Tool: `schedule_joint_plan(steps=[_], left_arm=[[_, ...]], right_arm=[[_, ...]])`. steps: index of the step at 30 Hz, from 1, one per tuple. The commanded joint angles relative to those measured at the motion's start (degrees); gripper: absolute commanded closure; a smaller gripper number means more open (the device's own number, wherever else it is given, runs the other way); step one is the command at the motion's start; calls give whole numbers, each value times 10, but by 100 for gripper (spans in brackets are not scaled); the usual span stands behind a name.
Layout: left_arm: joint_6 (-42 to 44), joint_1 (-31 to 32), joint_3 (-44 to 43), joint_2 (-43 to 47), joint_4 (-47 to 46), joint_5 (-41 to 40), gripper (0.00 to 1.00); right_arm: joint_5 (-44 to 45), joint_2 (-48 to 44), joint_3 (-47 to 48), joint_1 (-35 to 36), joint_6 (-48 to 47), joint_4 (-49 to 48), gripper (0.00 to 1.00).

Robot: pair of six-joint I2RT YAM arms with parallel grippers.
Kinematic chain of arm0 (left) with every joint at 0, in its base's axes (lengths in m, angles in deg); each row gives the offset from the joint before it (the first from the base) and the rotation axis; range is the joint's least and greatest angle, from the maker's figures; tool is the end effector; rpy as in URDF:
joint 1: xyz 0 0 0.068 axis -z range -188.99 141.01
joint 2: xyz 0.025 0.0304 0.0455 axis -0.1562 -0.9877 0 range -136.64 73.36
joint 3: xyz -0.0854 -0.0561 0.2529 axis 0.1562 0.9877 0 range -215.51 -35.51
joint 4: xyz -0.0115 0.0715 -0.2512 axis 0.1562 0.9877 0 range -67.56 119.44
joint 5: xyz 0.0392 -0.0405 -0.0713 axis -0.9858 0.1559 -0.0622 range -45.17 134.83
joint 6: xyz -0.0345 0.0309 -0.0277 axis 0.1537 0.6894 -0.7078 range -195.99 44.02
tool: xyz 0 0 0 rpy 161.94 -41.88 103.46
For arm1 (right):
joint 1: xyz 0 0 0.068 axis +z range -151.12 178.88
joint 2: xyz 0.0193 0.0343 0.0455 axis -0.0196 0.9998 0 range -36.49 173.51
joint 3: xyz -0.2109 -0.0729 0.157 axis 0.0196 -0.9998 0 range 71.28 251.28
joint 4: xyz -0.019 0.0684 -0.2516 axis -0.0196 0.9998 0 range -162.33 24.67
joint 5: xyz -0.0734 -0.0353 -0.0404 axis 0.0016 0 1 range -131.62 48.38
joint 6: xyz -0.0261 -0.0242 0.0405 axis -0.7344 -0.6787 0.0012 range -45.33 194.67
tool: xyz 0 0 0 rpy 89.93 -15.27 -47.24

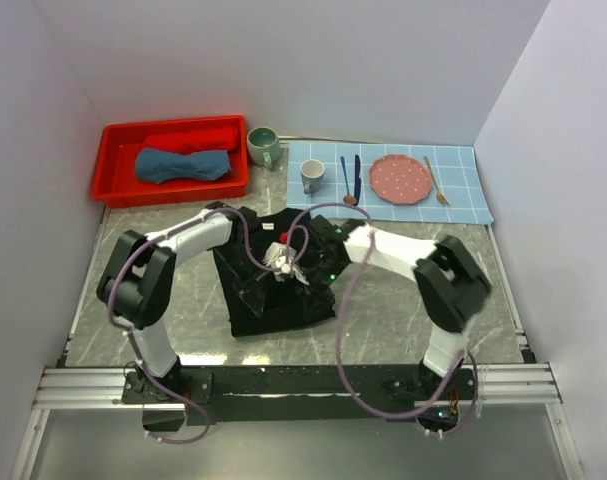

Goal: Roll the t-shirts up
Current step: Roll the T-shirt to the center of the board.

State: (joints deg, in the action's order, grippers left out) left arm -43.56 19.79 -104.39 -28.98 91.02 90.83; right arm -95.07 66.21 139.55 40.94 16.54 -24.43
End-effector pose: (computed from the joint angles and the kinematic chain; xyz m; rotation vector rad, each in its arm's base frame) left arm 0.2447 -0.1634 0.1897 -1.2851 -2.4133 1.1680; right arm 0.2234 0.2402 0.1876 -2.0519 1.6013 1.2725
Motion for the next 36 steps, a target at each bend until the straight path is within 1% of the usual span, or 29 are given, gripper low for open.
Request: schedule_joint_plan(steps=[1,2,3,4,8,11,13,17,19,20,22,23,25,26,27,28,29,30,31,32,33,34,35,36], left_arm=[[18,-21,-3,-48,38,3,99],[20,-31,-3,-66,38,4,99],[19,-36,-2,-73,37,8,99],[15,-42,0,-80,32,8,99],[8,-69,3,-122,24,20,99],[16,-78,8,-143,19,23,99],[14,-82,0,-152,12,22,99],[20,-91,-37,-195,18,9,99],[17,-94,-42,-209,15,2,99],[16,-98,-43,-213,11,-1,99],[15,-99,-51,-230,9,-4,99],[12,-101,-56,-235,8,-5,99],[11,-101,-64,-246,6,-3,99],[9,-102,-64,-246,4,-3,99],[11,-102,-60,-246,2,-3,99],[12,-102,-57,-243,1,-2,99],[14,-102,-56,-241,1,-1,99],[12,-102,-53,-239,-3,-3,99],[13,-102,-54,-235,-5,-1,99],[16,-102,-54,-233,-2,0,99],[19,-102,-55,-233,-1,1,99],[17,-102,-54,-231,-5,1,99],[16,-102,-54,-228,-5,1,99],[20,-102,-56,-227,-5,3,99]], right_arm=[[-63,105,116,-22,-34,168,100],[-67,123,154,-22,-42,191,100],[-72,141,171,-23,-68,236,100],[-77,166,184,-26,-72,248,100],[-96,218,232,-36,-67,288,99],[-108,254,254,-43,-41,297,98],[-109,280,263,-49,-2,290,98],[-122,306,262,-63,34,288,98],[-112,303,253,-70,92,238,98],[-108,301,245,-73,138,217,96],[-105,296,238,-87,173,164,91],[-103,292,224,-92,208,144,84],[-97,264,201,-104,244,79,73],[-92,249,168,-117,272,56,58],[-89,231,150,-122,288,3,45],[-83,187,130,-128,302,-25,26],[-76,163,91,-138,326,-52,9],[-42,137,68,-143,346,-113,0],[-22,71,41,-146,370,-159,0],[-7,34,-19,-151,397,-202,0],[15,-32,-44,-158,398,-249,0],[34,-64,-65,-157,394,-264,0],[54,-93,-98,-157,371,-268,0],[69,-146,-115,-156,358,-272,0]])
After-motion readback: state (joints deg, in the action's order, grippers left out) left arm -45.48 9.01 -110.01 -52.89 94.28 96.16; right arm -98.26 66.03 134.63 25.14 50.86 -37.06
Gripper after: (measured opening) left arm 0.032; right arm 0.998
